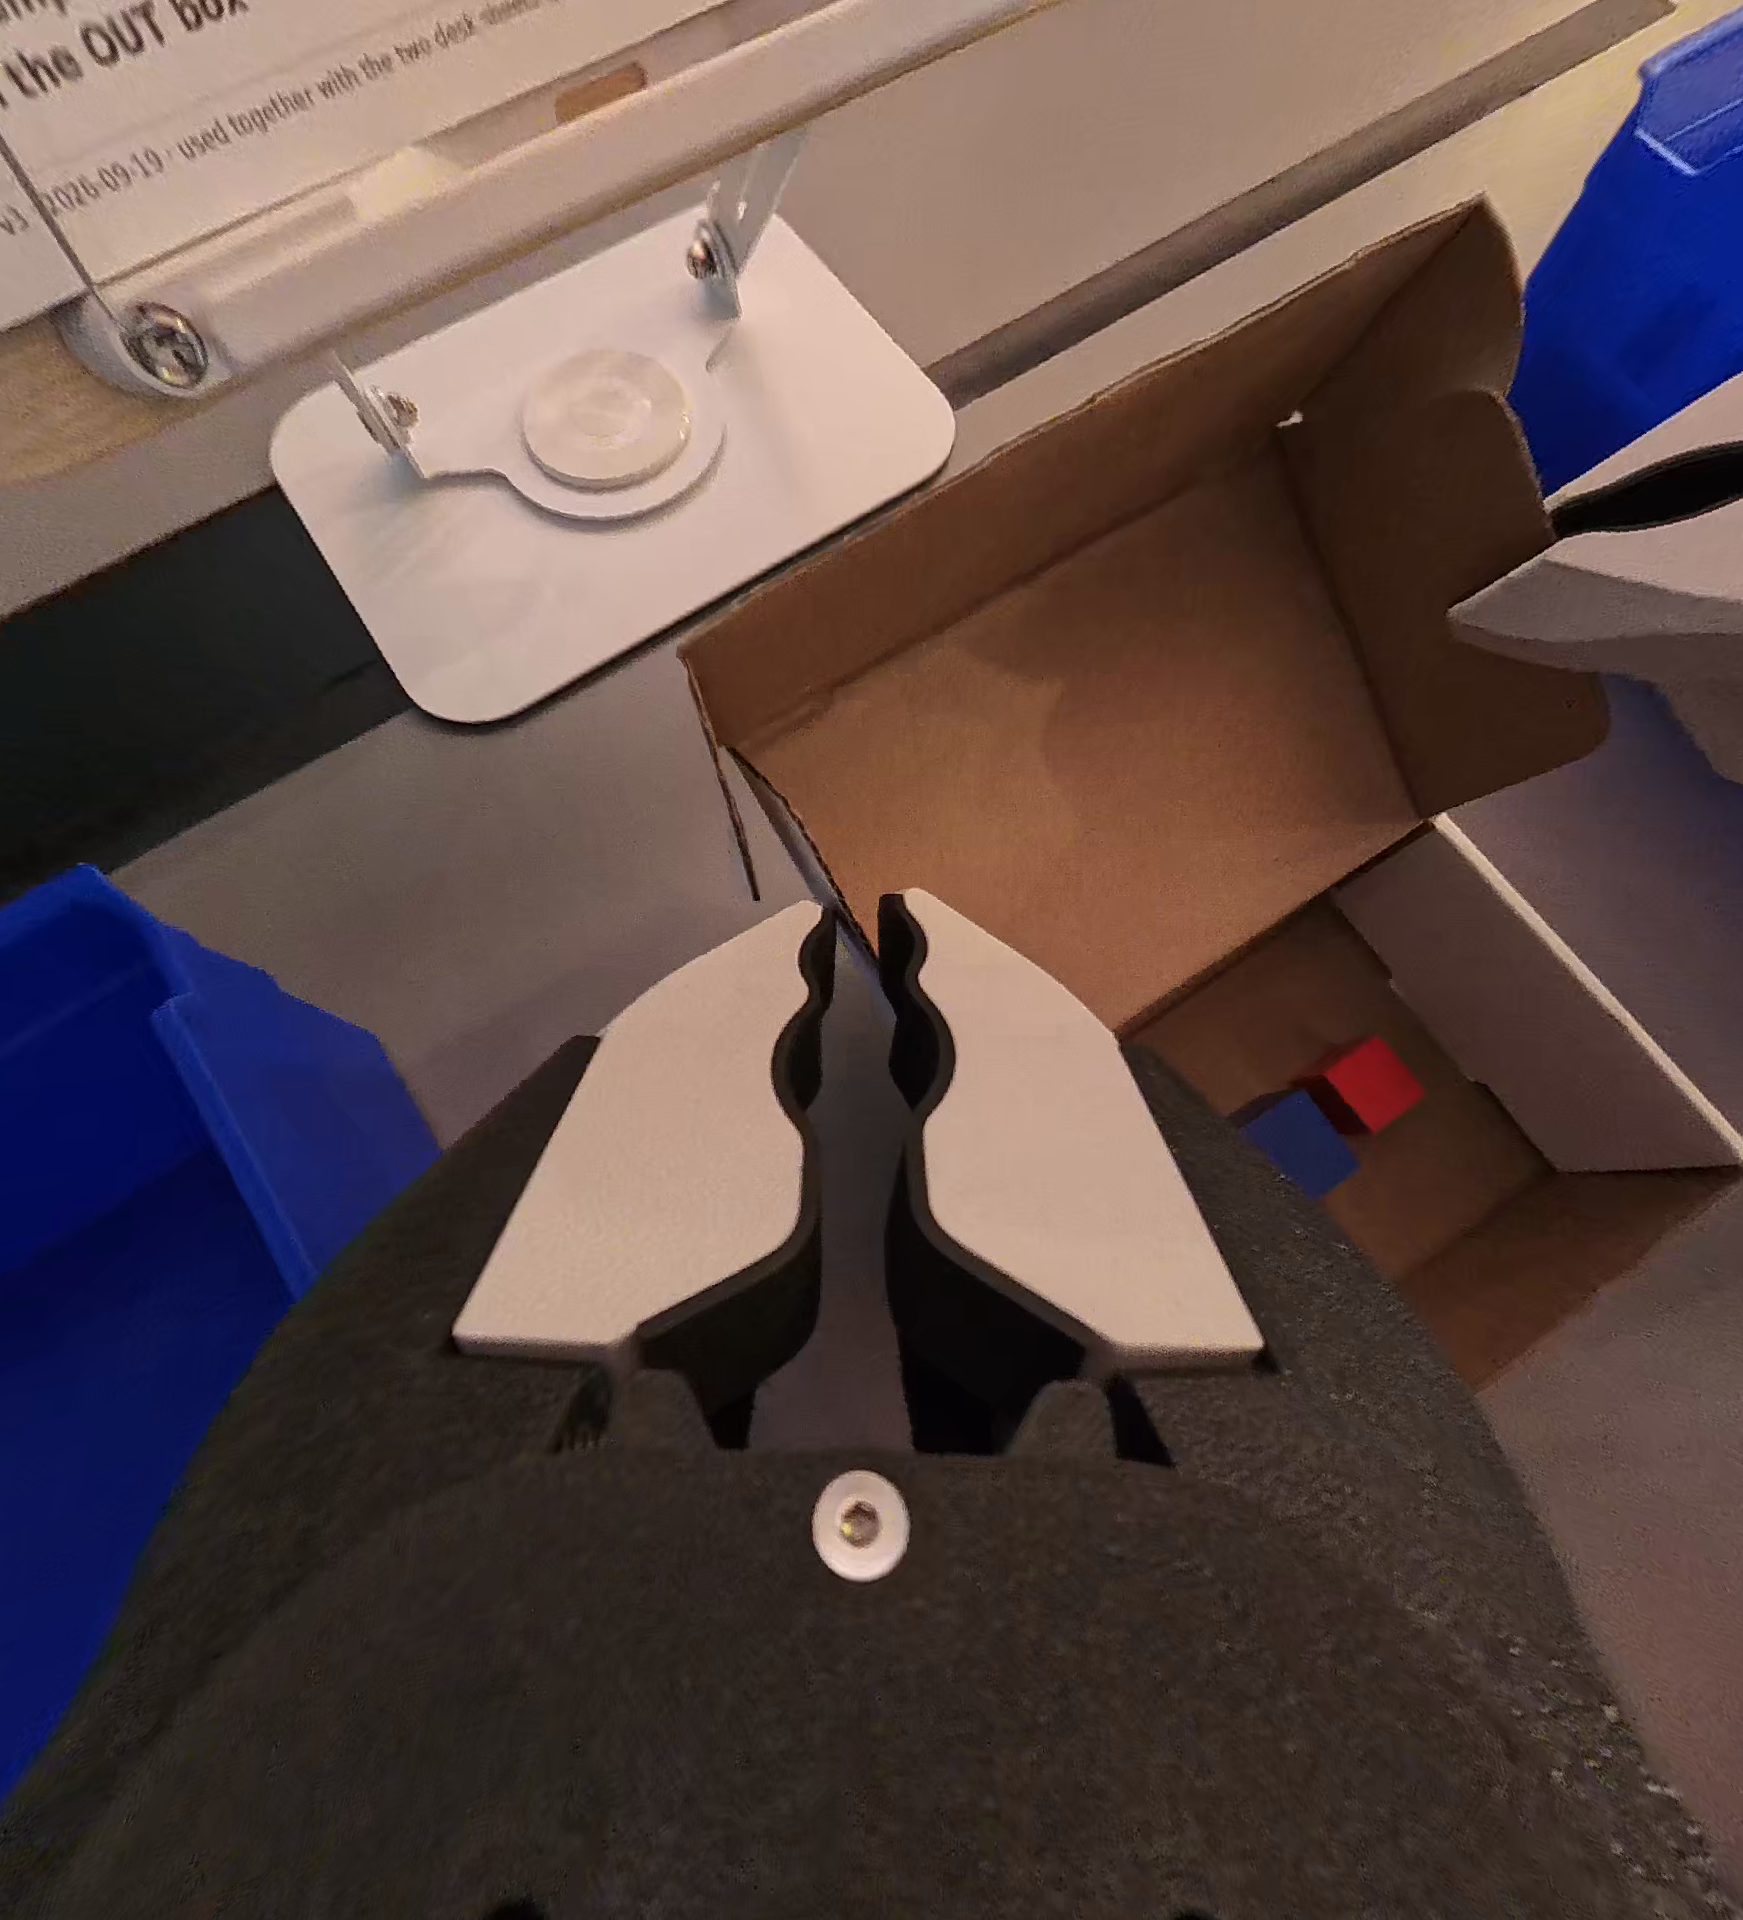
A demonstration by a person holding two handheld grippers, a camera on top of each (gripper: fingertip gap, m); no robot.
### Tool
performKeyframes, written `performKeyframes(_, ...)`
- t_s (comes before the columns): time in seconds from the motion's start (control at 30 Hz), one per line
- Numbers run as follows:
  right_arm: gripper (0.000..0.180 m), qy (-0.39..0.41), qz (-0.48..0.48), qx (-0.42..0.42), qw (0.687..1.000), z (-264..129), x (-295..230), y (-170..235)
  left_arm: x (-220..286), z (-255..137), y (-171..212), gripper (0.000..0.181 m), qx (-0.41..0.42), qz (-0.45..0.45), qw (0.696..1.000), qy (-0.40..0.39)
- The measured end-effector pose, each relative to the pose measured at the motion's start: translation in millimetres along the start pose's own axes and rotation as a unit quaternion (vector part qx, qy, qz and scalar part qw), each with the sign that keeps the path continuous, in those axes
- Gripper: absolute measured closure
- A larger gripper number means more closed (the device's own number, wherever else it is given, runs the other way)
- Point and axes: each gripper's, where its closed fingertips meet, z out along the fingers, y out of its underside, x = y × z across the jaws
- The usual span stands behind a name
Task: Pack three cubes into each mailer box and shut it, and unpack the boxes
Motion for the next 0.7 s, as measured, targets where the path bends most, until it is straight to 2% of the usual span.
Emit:
performKeyframes(0.03, 0.17, 0.009, -0.009, 0.009, 1.0, -2, -1, 2, 3, -3, 0, 0.172, 0.006, 0.011, 1.0, -0.008)
performKeyframes(0.2, 0.169, 0.054, -0.067, 0.078, 0.993, -22, -14, 13, 19, -18, 7, 0.172, 0.021, 0.07, 0.996, -0.055)
performKeyframes(0.33, 0.166, 0.056, -0.097, 0.11, 0.988, -38, -33, 25, 32, -35, 15, 0.171, 0.06, 0.062, 0.995, -0.048)
performKeyframes(0.47, 0.149, 0.021, -0.077, 0.14, 0.987, -49, -52, 35, 45, -48, 22, 0.168, 0.081, 0.045, 0.995, -0.024)
performKeyframes(0.63, 0.147, -0.01, -0.077, 0.154, 0.985, -59, -65, 48, 60, -61, 37, 0.159, 0.107, 0.04, 0.993, -0.001)
performKeyframes(0.7, 0.139, -0.023, -0.085, 0.154, 0.984, -60, -72, 55, 64, -65, 43, 0.158, 0.112, 0.044, 0.993, -0.003)
